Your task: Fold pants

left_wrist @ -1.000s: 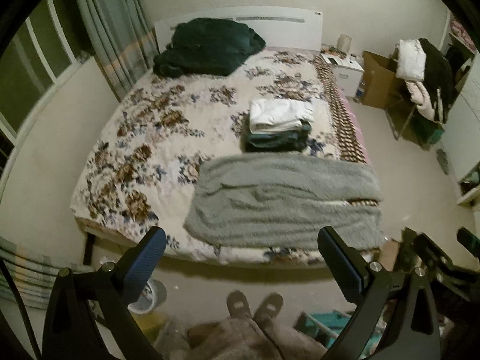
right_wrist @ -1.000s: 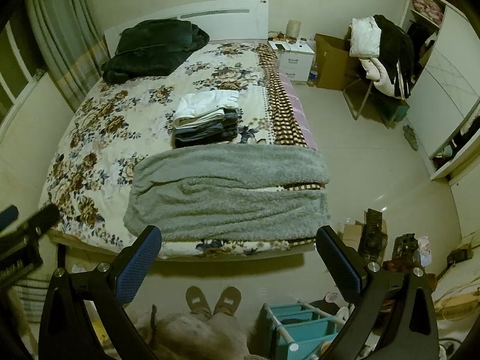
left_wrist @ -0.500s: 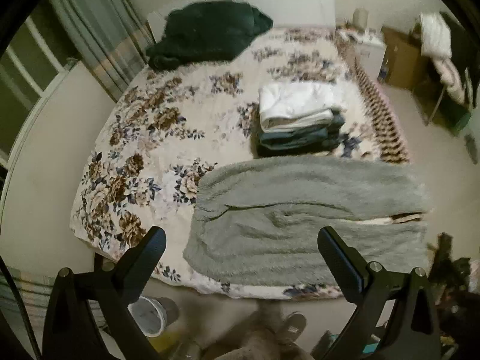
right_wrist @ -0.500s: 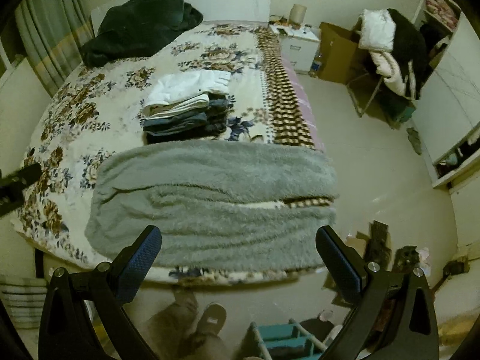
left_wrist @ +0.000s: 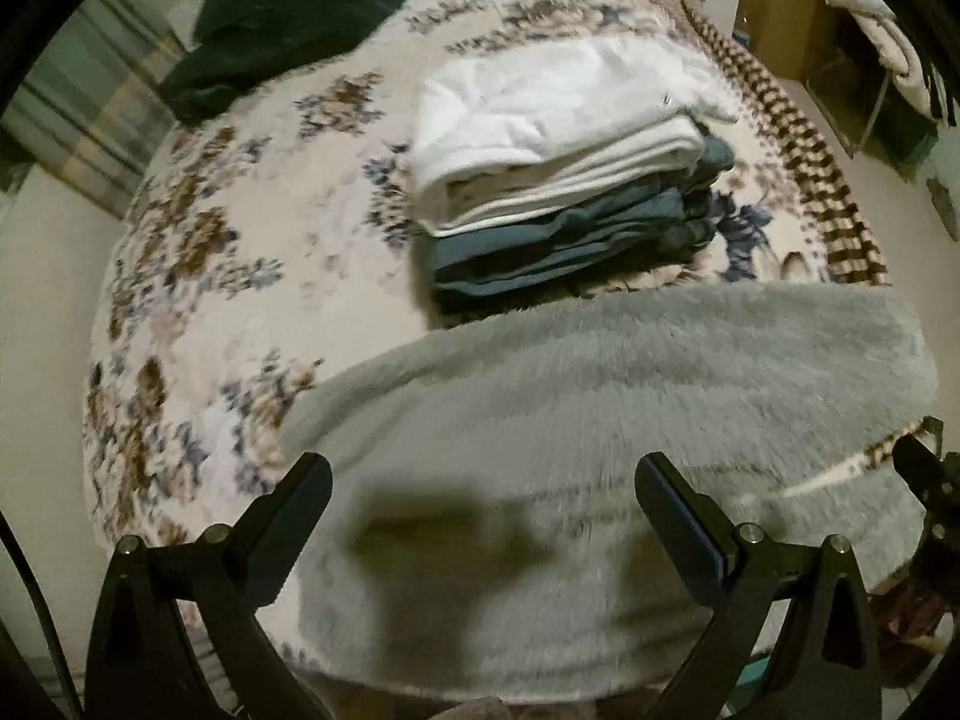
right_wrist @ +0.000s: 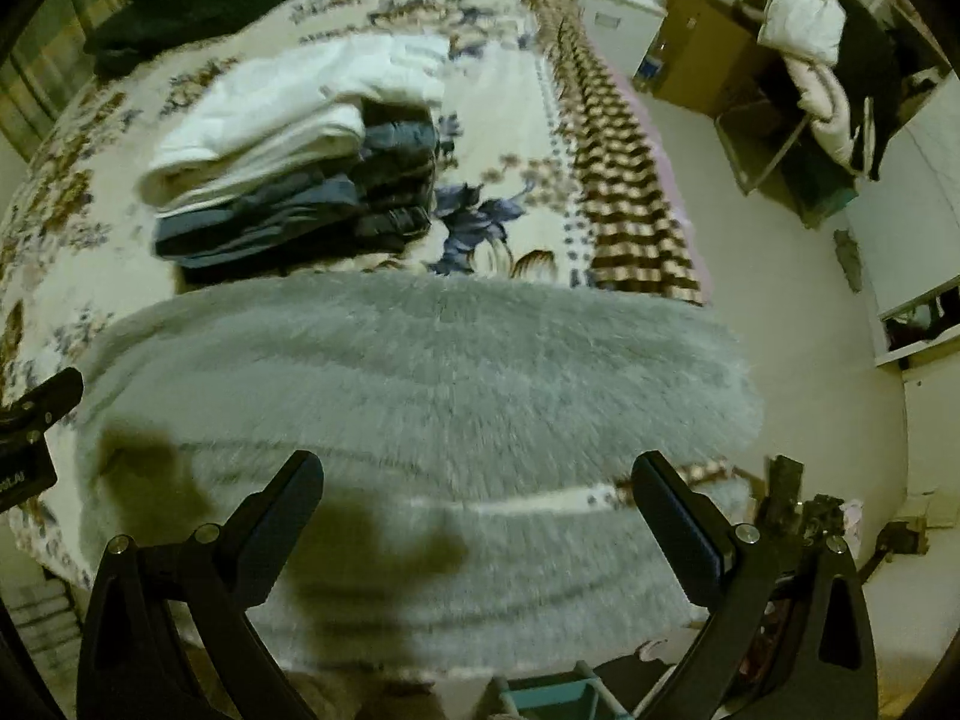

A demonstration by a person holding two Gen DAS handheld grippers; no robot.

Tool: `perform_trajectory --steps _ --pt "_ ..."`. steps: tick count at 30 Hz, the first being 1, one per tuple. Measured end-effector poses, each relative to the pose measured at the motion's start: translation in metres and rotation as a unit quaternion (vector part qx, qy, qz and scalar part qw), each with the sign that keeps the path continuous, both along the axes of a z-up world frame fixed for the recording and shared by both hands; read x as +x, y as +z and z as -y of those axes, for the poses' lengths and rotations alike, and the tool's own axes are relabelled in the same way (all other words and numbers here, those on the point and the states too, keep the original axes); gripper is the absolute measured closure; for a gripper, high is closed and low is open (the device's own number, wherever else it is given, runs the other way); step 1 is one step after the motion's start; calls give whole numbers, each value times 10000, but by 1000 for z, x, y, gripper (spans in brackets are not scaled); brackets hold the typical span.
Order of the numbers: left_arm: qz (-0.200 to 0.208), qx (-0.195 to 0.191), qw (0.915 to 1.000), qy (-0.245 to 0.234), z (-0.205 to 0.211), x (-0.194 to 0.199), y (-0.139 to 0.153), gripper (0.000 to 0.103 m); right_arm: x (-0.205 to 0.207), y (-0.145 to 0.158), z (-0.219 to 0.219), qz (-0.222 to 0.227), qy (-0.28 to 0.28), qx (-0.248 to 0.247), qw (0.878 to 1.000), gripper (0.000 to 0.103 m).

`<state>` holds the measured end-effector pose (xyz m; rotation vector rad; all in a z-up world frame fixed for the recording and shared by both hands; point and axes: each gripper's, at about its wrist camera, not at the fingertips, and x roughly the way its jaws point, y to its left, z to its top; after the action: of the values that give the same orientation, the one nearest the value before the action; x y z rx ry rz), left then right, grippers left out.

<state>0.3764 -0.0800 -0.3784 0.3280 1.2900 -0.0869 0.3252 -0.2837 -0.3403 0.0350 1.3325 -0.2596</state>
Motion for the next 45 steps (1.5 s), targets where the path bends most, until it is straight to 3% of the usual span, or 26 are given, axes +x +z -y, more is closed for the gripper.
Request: perform_trajectory --steps 4,6,12,15,17,18,20,21,22,23,25,27,32,39,42,45 --pt "-172 70 9998 -84 18 37 -64 0 46 -77 20 -204 165 -50 9996 0" --pt "-336 54 9993 -158 27 52 -93 0 49 -103 27 -346 270 -40 9990 0" --pt "-613 402 9938 -842 58 81 -165 3 92 -186 46 -980 904 -143 9910 2" --pt "-792 431 9906 -1027 67 90 -185 14 108 -213 51 -1288 1221 -112 9841 2" --pt "-913 324 9890 -1119 72 94 -194 29 117 -227 53 -1464 1406 -112 9791 3" --pt "-955 266 9882 -1166 73 95 -196 34 121 -232 54 -1517 1469 -52 9774 9" --pt "-1003 76 9876 -1208 73 96 -197 61 125 -242 56 -1585 1488 152 9760 20" --pt "-1048 -17 9866 -1253 73 96 -197 68 127 -246 56 -1614 1502 242 9751 32" --pt "-1031 -41 9859 -1316 75 95 -196 81 127 -247 54 -1561 1549 250 9752 44" --pt "-1001 -46 9858 -1347 75 95 -194 90 127 -247 53 -1510 1582 231 9755 50" --pt "-919 -12 9862 -1378 76 93 -189 97 126 -243 51 -1382 1602 249 9770 82" --pt "-759 3 9877 -1364 76 89 -179 99 122 -237 51 -1246 1545 201 9799 95" --pt "-244 -101 9926 -1182 68 70 -133 100 99 -208 59 -784 1281 281 9883 99" --pt "279 -318 9958 -816 53 6 -49 100 38 -136 55 -85 1121 172 9935 99" --pt "318 -429 9972 -517 43 -39 -43 103 -6 -112 45 127 1152 113 9932 99" --pt "46 -604 9981 -81 30 -81 -48 103 -70 -101 36 153 1289 -26 9915 103"
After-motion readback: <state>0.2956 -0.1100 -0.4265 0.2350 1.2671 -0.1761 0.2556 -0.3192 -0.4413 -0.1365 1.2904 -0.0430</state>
